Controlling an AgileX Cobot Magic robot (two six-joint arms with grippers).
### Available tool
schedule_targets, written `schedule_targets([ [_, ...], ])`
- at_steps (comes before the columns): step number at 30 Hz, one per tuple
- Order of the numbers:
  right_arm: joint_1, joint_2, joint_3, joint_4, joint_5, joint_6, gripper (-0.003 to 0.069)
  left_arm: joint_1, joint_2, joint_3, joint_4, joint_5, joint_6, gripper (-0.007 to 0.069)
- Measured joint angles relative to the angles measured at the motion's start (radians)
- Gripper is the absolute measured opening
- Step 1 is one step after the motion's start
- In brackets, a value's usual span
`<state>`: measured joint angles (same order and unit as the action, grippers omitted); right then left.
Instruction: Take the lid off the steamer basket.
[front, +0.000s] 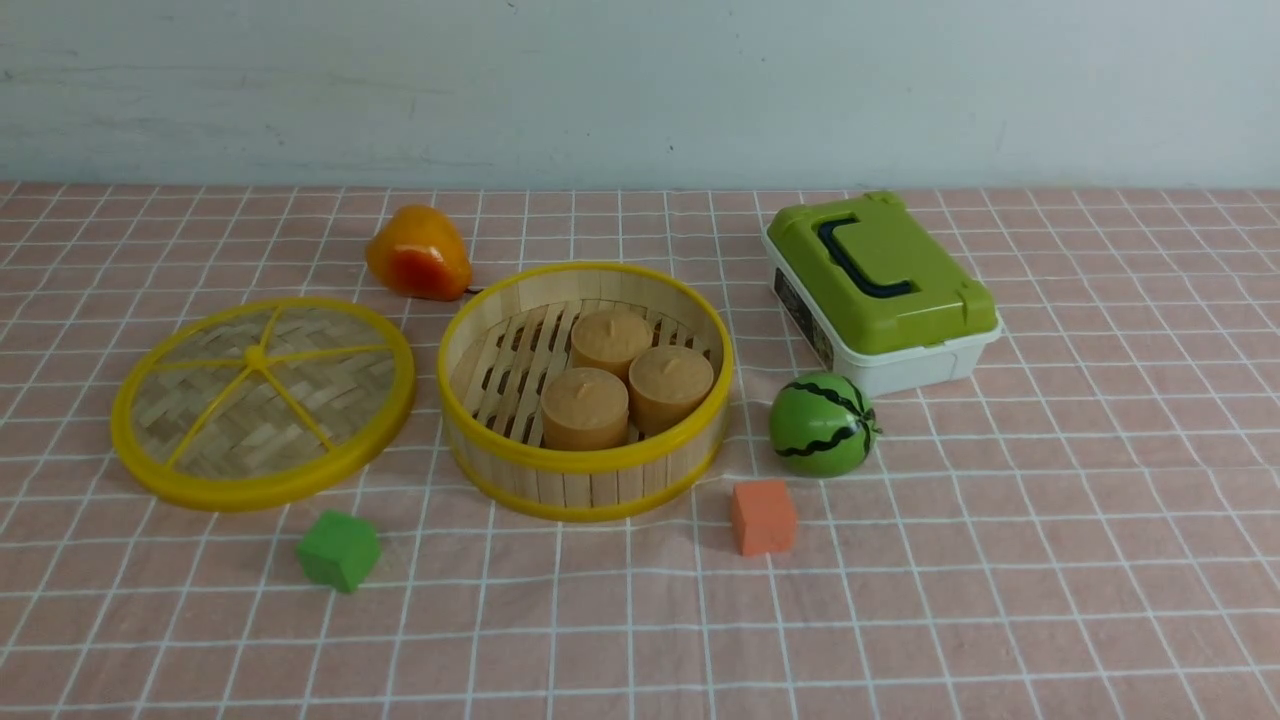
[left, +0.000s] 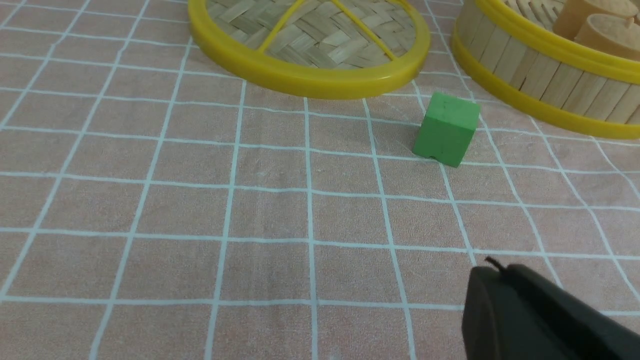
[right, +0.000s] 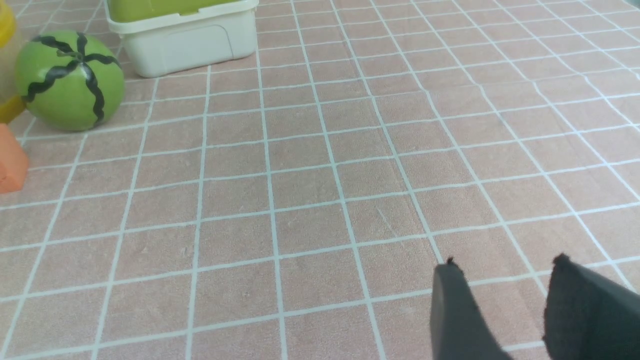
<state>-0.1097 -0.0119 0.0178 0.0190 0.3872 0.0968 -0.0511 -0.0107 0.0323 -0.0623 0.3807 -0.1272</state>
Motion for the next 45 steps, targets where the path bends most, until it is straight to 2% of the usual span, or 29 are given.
schedule_targets([
  [45, 0.000, 0.000, 0.000, 0.000, 0.000, 0.000, 0.0242, 0.000, 0.000, 0.000, 0.000, 0.000, 0.000, 0.0000],
])
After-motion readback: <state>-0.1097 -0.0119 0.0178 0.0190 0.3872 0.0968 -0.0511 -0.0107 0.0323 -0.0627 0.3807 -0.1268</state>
